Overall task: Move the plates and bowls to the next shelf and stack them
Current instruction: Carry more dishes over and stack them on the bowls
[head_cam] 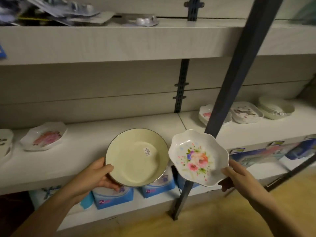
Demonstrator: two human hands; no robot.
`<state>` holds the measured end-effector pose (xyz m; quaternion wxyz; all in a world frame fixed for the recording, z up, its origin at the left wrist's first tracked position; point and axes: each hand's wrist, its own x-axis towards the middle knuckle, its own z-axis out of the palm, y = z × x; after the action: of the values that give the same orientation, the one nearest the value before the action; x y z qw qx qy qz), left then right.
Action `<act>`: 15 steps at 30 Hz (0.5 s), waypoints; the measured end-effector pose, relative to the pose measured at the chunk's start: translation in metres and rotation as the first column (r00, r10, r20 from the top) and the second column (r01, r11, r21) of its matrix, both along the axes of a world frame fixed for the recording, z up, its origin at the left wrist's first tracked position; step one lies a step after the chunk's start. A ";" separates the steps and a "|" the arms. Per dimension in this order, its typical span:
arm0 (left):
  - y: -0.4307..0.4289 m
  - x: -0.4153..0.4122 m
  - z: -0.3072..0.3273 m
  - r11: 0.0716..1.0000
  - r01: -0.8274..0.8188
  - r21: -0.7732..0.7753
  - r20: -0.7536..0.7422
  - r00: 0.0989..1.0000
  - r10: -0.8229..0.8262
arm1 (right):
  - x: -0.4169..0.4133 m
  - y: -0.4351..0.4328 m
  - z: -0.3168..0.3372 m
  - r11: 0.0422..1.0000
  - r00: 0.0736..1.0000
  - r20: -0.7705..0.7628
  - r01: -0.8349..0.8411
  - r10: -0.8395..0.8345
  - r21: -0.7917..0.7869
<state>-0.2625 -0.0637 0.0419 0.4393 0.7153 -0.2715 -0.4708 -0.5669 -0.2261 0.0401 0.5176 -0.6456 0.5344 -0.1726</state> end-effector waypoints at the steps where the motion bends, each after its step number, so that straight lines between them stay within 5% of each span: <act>1: -0.004 -0.007 -0.001 1.000 0.003 0.006 -0.002 1.000 -0.003 | -0.010 -0.003 0.000 1.000 1.000 0.002 0.012 -0.012 0.004; 15: -0.064 -0.118 -0.001 0.996 0.080 0.035 -0.006 0.997 -0.080 | -0.131 -0.059 -0.004 0.997 0.996 0.040 0.079 -0.080 0.024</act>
<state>-0.3804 -0.1278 0.0409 0.4081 0.7105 -0.2903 -0.4944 -0.6982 -0.2852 0.0364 0.5283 -0.6144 0.5508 -0.2002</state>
